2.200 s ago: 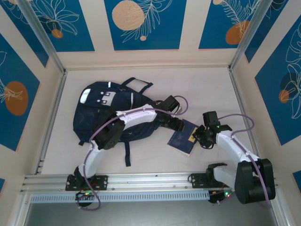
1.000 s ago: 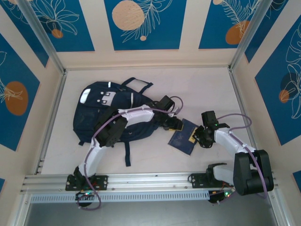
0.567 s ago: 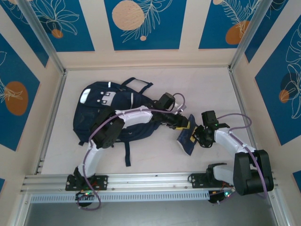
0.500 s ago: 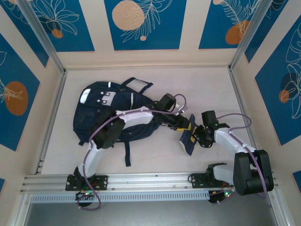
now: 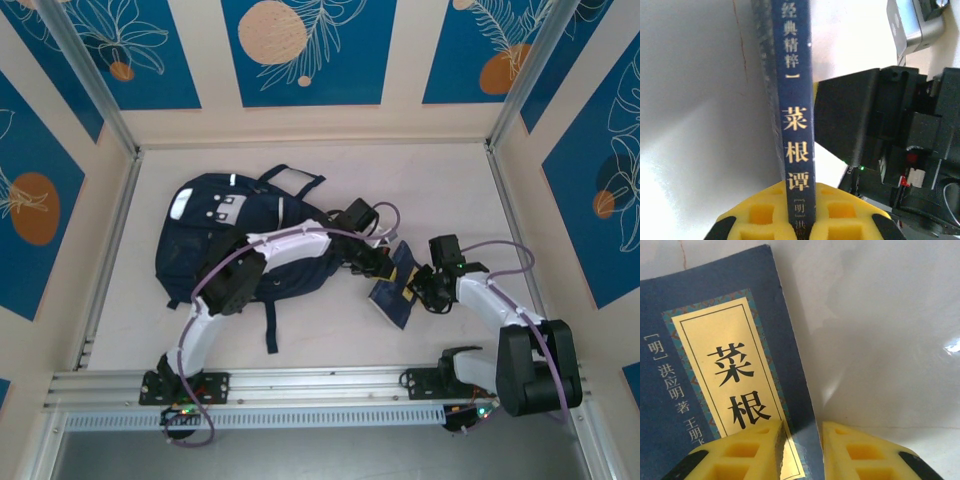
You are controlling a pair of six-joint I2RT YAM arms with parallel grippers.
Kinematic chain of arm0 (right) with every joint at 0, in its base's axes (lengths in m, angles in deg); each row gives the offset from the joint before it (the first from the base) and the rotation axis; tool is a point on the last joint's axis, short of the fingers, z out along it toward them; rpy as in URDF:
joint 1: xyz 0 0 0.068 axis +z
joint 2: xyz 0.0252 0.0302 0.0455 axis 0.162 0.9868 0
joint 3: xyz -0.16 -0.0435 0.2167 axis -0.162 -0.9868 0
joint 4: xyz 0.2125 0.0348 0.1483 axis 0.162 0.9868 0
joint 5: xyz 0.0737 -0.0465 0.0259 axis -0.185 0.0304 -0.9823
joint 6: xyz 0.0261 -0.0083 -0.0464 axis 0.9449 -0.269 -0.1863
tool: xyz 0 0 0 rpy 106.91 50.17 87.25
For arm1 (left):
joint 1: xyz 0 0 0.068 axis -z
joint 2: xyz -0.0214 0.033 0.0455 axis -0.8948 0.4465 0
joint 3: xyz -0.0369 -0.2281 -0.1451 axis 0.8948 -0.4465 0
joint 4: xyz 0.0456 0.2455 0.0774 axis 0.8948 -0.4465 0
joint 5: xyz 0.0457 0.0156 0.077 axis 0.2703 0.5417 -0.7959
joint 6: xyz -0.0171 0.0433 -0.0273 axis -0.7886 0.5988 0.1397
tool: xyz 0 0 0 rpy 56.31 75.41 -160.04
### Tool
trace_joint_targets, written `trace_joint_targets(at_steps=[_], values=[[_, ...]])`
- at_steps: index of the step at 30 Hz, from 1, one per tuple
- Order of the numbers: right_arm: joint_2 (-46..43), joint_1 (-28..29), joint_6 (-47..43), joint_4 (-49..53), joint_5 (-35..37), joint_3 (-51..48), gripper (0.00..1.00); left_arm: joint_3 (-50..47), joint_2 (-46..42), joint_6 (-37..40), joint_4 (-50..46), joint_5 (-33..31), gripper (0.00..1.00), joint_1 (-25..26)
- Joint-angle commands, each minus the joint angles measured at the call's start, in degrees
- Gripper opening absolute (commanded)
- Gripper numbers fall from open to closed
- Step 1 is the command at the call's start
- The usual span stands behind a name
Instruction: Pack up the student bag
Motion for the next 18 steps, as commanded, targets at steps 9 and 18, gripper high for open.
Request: trace_joint_targets(at_steps=[9,18], values=[[-28.92,2.79,-2.69,8.96,-0.32,6.48,0.48,-16.66,-26.27,-0.52,12.66,-14.5,0.0,0.99],[-40.81,6.76,6.91,-25.89,-20.07,-0.93,0.74,-43.37,-50.72,-17.64,43.39,-39.01,0.0,1.66]])
